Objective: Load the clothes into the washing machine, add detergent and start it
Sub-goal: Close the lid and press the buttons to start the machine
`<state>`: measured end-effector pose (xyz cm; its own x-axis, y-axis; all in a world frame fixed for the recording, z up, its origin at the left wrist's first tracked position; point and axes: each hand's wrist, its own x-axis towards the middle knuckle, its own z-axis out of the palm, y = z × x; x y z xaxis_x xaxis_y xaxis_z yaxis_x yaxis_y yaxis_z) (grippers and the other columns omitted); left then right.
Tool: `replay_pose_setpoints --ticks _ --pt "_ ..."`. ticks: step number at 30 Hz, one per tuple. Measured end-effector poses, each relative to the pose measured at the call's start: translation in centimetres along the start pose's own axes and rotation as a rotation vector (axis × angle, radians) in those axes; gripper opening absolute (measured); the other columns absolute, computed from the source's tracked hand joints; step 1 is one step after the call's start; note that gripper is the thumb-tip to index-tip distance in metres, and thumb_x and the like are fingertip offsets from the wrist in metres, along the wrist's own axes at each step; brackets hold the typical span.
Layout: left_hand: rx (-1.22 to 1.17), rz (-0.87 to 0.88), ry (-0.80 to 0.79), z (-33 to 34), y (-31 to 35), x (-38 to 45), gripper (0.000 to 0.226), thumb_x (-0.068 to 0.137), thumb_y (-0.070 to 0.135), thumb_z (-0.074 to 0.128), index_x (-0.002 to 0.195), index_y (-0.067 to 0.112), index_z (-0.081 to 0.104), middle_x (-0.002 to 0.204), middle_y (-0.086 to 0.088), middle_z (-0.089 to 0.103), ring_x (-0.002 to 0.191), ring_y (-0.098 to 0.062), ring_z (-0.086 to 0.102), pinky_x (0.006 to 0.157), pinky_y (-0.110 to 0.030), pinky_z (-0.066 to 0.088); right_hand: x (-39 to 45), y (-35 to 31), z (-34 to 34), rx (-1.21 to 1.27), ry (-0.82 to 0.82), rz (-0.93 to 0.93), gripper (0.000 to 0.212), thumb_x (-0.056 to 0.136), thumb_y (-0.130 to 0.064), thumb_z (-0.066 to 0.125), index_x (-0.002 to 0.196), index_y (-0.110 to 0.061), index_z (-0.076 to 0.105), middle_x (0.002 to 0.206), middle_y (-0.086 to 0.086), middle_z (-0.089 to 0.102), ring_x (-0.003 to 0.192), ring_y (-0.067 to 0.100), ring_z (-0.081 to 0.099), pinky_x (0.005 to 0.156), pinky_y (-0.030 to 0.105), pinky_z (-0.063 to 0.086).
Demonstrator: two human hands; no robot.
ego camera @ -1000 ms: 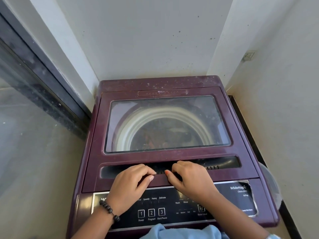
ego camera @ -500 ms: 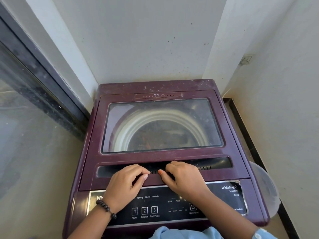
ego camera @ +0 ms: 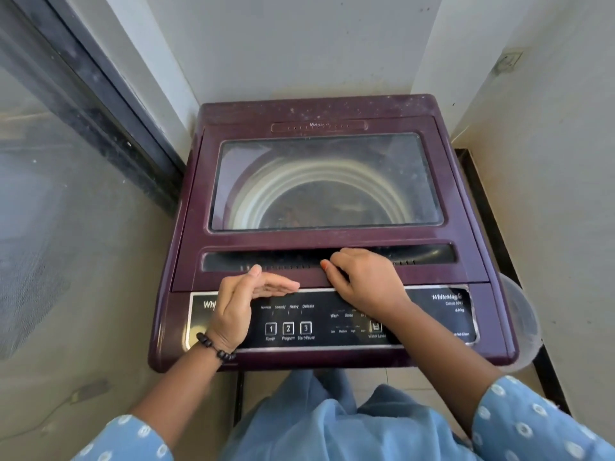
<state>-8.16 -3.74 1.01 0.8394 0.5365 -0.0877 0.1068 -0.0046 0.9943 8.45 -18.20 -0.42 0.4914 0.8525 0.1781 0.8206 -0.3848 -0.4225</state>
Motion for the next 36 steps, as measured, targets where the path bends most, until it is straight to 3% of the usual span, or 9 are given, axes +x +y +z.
replay_pose_setpoints --ticks 3,6,9,11,14,18,25,29,36 --pt "0.004 0.025 -0.004 0.0 -0.4 -0.6 0.06 0.093 0.04 0.028 0.089 0.006 0.076 0.091 -0.01 0.078 0.093 -0.026 0.073 0.085 -0.035 0.057 -0.2 0.0 -0.1 -0.013 0.008 0.01 0.036 0.095 -0.038 0.046 0.069 -0.016 0.058 0.065 -0.001 0.061 0.064 0.024 0.061 0.057 0.03 0.034" --pt "-0.002 0.06 0.01 0.1 -0.8 -0.6 0.055 0.089 0.034 0.03 0.086 0.004 0.077 0.089 -0.011 0.077 0.092 -0.026 0.073 0.086 -0.034 0.055 -0.1 -1.7 -0.5 0.054 -0.033 0.165 0.047 0.086 -0.062 0.039 0.094 -0.026 0.068 0.086 -0.009 0.069 0.085 0.017 0.062 0.076 0.035 0.039" --pt "-0.018 0.099 0.014 0.0 -1.1 -0.8 0.052 0.087 0.029 0.031 0.083 0.004 0.076 0.085 -0.01 0.077 0.089 -0.024 0.072 0.082 -0.029 0.054 -0.3 -4.2 -0.3 0.12 -0.182 0.194 0.057 0.081 -0.067 0.039 0.125 -0.035 0.057 0.118 -0.014 0.063 0.116 0.013 0.052 0.104 0.042 0.024" --pt "-0.01 0.132 0.025 -0.2 -1.4 -0.7 0.051 0.088 0.027 0.03 0.081 0.004 0.075 0.085 -0.012 0.076 0.089 -0.024 0.072 0.082 -0.031 0.054 -0.2 -5.0 -0.6 0.223 -0.267 0.197 0.061 0.078 -0.061 0.043 0.134 -0.037 0.049 0.127 -0.017 0.058 0.124 0.01 0.047 0.113 0.047 0.009" --pt "-0.07 0.136 0.035 -0.3 -1.9 -0.3 0.05 0.088 0.026 0.03 0.089 0.001 0.073 0.089 -0.018 0.074 0.091 -0.028 0.072 0.083 -0.036 0.056 -0.2 -4.8 -0.8 0.186 -0.418 0.167 0.086 0.067 -0.066 0.052 0.146 -0.038 0.033 0.139 -0.016 0.048 0.135 0.011 0.035 0.114 0.052 -0.002" --pt "-0.093 0.126 0.022 -0.5 -2.1 0.0 0.048 0.087 0.026 0.03 0.09 0.004 0.073 0.086 -0.015 0.073 0.088 -0.026 0.072 0.08 -0.033 0.056 0.1 -5.3 -0.4 0.022 -0.515 0.123 0.112 0.058 -0.083 0.059 0.152 -0.037 0.019 0.15 -0.012 0.032 0.143 0.015 0.02 0.113 0.063 -0.005" --pt "-0.075 0.114 0.007 -0.5 -1.8 -0.3 0.044 0.084 0.027 0.032 0.077 0.012 0.073 0.069 0.002 0.073 0.072 -0.018 0.07 0.069 -0.029 0.054 0.6 -7.9 1.2 -0.021 -0.521 0.071 0.113 0.063 -0.071 0.07 0.154 -0.03 0.017 0.152 -0.007 0.029 0.143 0.02 0.023 0.109 0.072 -0.003" --pt "-0.07 0.102 -0.013 -0.7 -2.0 -0.3 0.049 0.085 0.027 0.032 0.073 0.007 0.074 0.069 0.002 0.073 0.07 -0.018 0.069 0.068 -0.028 0.053 0.7 -7.7 1.1 -0.015 -0.514 0.088 0.107 0.067 -0.068 0.07 0.153 -0.031 0.02 0.151 -0.007 0.032 0.143 0.019 0.023 0.109 0.072 -0.004" --pt "-0.096 0.113 -0.029 -0.7 -1.9 -0.2 0.049 0.086 0.025 0.031 0.074 0.01 0.075 0.071 0.002 0.073 0.072 -0.02 0.07 0.069 -0.028 0.054 1.1 -7.9 0.7 0.031 -0.563 0.106 0.102 0.064 -0.068 0.056 0.152 -0.031 0.021 0.151 -0.007 0.032 0.143 0.02 0.023 0.108 0.074 -0.004"
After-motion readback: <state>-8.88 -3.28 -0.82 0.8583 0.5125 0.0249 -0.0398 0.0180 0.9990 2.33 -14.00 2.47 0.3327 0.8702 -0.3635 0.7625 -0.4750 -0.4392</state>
